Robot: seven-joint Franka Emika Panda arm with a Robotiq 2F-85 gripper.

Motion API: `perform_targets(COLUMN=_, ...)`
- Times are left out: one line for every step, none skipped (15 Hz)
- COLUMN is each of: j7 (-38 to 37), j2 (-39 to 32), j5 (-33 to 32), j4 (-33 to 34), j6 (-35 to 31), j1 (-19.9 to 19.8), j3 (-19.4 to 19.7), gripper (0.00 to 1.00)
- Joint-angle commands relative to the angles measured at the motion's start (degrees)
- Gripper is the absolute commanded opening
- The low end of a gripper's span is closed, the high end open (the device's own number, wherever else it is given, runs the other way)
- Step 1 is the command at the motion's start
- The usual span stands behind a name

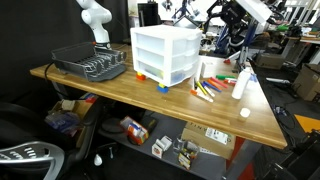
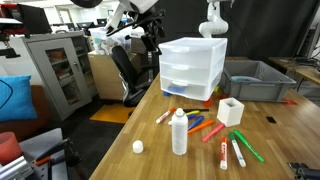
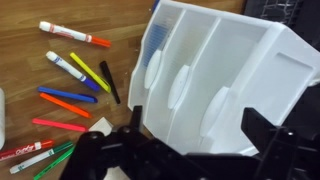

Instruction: Open the top drawer

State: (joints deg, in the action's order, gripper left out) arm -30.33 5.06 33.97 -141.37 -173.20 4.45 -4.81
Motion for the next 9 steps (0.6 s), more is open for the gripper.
perform_targets(j7=-0.2, j2=0.1, j5=2.0, j4=-0.4, j6=-1.9, j1=0.7, j3=-0.4, gripper=1.0)
perform_targets(j7=-0.2, j2=0.1, j5=3.1, j4=-0.7, j6=-2.8, j1=1.1, j3=-0.5, gripper=1.0)
perform_targets(j7=-0.2, j2=0.1, j5=3.4, j4=-0.7, j6=-3.1, j1=1.2, j3=-0.5, gripper=1.0)
perform_targets(j7=-0.2, j2=0.1, j5=3.5, j4=-0.7, j6=-3.2, j1=1.1, j3=-0.4, gripper=1.0)
perform_targets(j7=-0.2, j2=0.1, j5=3.5, j4=-0.7, j6=-3.2, j1=1.1, j3=-0.4, gripper=1.0)
perform_targets(j7=-0.2, j2=0.1, j5=3.5, j4=-0.7, j6=-3.2, j1=1.1, j3=-0.4, gripper=1.0)
perform_targets(j7=4.2, j2=0.1, j5=8.9, j4=0.9, j6=-3.9, j1=3.6, j3=0.7, gripper=1.0)
perform_targets(j7=8.4, j2=0.0, j5=13.8, j4=2.4, j6=-5.2, j1=5.7, j3=1.3, gripper=1.0)
perform_targets(j7=12.1, j2=0.1, j5=18.5, j4=3.6, j6=-6.3, j1=7.5, j3=1.6, gripper=1.0)
